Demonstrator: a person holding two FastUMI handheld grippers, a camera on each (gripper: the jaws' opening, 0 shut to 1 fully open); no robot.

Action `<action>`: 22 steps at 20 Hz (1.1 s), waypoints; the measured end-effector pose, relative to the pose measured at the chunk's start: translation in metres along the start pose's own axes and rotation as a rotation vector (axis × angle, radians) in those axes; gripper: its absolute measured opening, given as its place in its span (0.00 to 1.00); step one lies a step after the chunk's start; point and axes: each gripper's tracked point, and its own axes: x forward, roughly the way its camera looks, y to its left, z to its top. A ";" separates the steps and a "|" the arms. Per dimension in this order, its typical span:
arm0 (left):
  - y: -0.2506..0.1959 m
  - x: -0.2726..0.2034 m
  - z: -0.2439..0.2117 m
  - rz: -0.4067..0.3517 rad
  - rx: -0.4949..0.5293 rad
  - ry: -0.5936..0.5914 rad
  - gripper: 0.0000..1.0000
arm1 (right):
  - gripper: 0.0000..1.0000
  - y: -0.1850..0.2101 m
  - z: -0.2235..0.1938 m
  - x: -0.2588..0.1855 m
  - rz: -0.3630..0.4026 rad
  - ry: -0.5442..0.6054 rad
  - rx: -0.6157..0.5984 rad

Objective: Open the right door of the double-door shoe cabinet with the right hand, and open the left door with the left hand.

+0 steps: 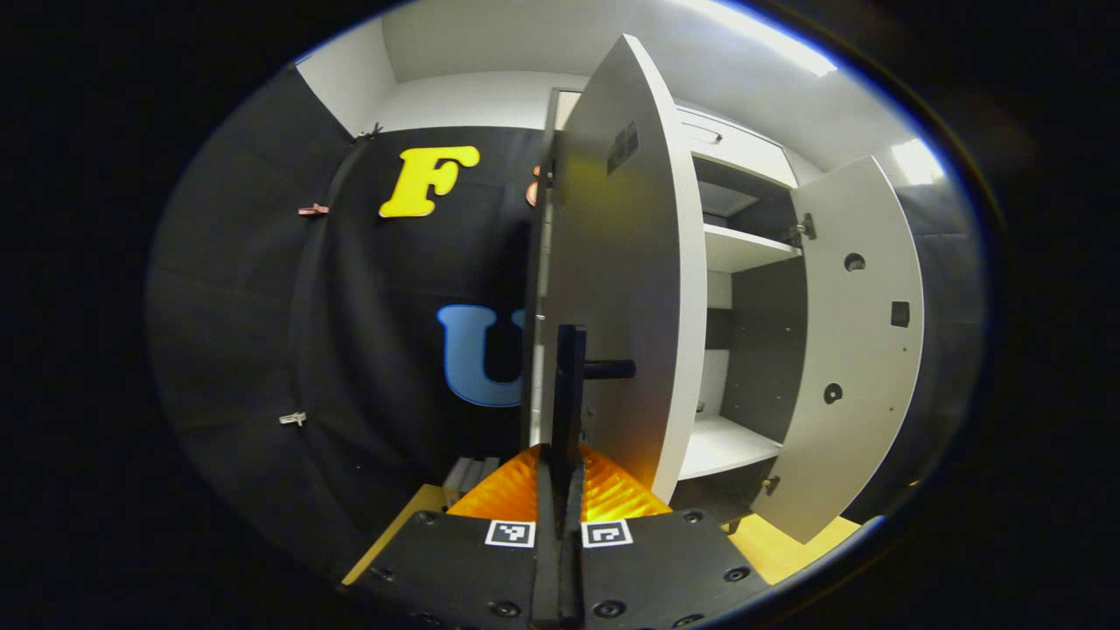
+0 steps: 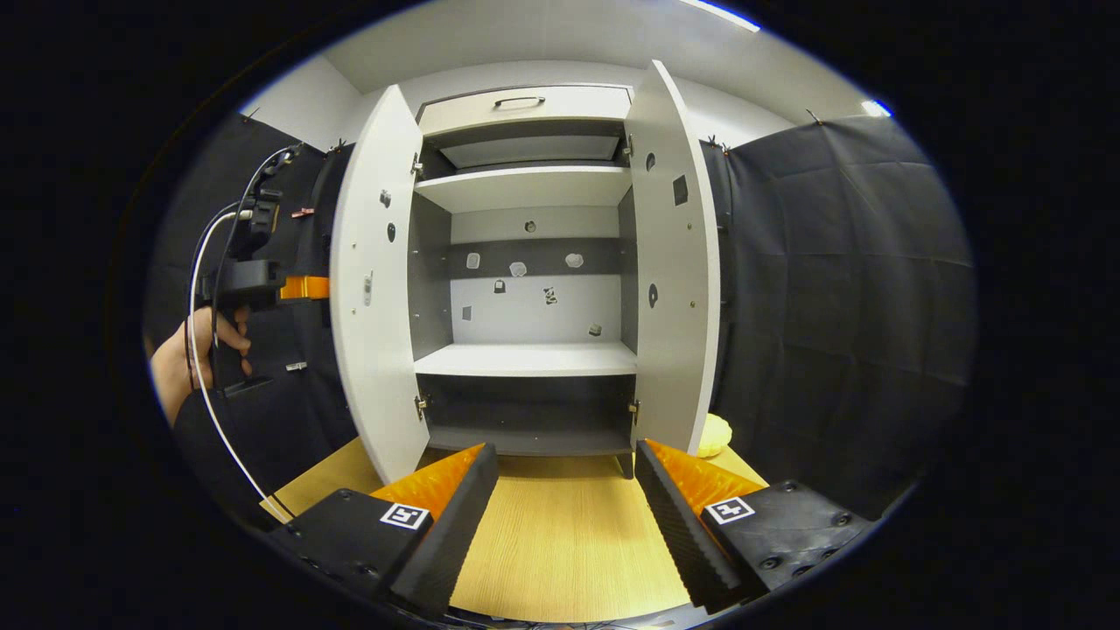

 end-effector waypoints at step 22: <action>-0.016 -0.074 0.018 0.026 0.105 -0.013 0.05 | 0.98 0.005 0.045 0.034 0.059 -0.081 -0.073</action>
